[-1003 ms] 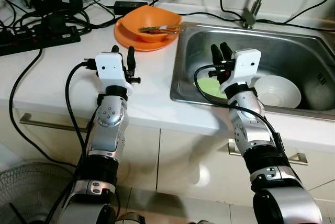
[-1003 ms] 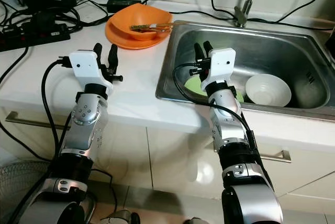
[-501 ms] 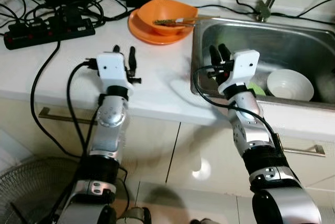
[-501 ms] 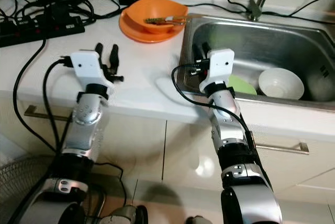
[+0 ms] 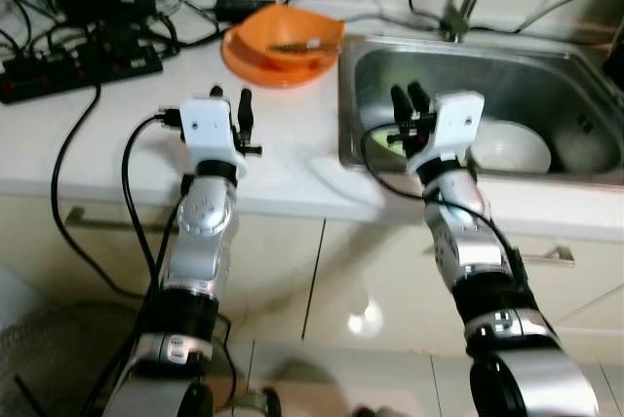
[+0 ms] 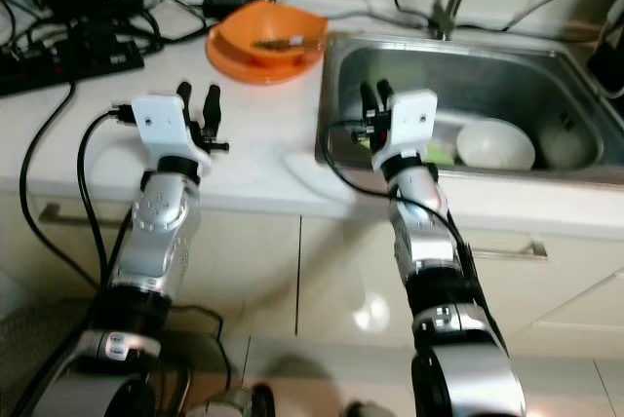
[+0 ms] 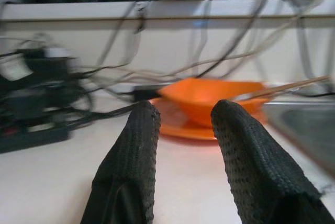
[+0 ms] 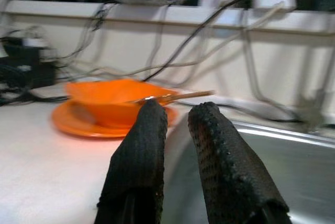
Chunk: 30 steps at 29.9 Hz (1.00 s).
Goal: Kitchen organization
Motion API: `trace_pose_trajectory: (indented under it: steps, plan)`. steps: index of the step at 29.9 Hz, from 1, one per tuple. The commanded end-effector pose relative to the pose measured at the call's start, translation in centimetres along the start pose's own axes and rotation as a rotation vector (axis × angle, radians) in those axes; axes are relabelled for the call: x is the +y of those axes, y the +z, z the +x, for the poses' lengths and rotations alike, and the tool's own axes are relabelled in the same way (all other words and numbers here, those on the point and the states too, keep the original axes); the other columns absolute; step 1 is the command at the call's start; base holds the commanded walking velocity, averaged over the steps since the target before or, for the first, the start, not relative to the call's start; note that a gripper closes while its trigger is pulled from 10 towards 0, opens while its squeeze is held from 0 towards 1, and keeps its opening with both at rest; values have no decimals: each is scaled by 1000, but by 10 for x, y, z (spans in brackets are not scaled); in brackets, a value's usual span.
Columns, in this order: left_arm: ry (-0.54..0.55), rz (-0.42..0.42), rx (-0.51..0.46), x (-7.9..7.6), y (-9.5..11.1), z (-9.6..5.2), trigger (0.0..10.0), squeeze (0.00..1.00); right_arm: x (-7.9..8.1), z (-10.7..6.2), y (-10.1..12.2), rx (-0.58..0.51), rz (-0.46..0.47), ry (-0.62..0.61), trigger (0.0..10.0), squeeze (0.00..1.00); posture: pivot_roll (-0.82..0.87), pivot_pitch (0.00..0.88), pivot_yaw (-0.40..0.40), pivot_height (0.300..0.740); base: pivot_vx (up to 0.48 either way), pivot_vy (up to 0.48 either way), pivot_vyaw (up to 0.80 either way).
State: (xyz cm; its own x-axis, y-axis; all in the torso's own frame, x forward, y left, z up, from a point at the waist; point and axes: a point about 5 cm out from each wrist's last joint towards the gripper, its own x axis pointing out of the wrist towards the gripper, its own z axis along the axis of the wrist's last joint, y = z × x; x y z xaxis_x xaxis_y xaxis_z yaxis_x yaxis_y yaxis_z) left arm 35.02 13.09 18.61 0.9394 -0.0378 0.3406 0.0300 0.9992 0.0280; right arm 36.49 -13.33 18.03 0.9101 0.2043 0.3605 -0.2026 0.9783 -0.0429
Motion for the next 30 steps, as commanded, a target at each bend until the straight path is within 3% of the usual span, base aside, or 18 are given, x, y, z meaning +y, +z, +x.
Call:
trace_pose_trajectory:
  steps: [1,21,30]
  plan:
    - [-9,6,-11,0,4,2,10000,0,1,0,0,2,12,-6,10000,0,88,97,-20,740,311,0,0]
    - [-21,8,-12,-2,5,2,10000,0,3,1,0,3,27,-4,10000,0,92,94,-20,740,302,0,0]
    - [-23,1,-13,-2,5,1,10000,0,3,0,-1,7,32,-5,10000,0,89,98,-19,740,0,0,0]
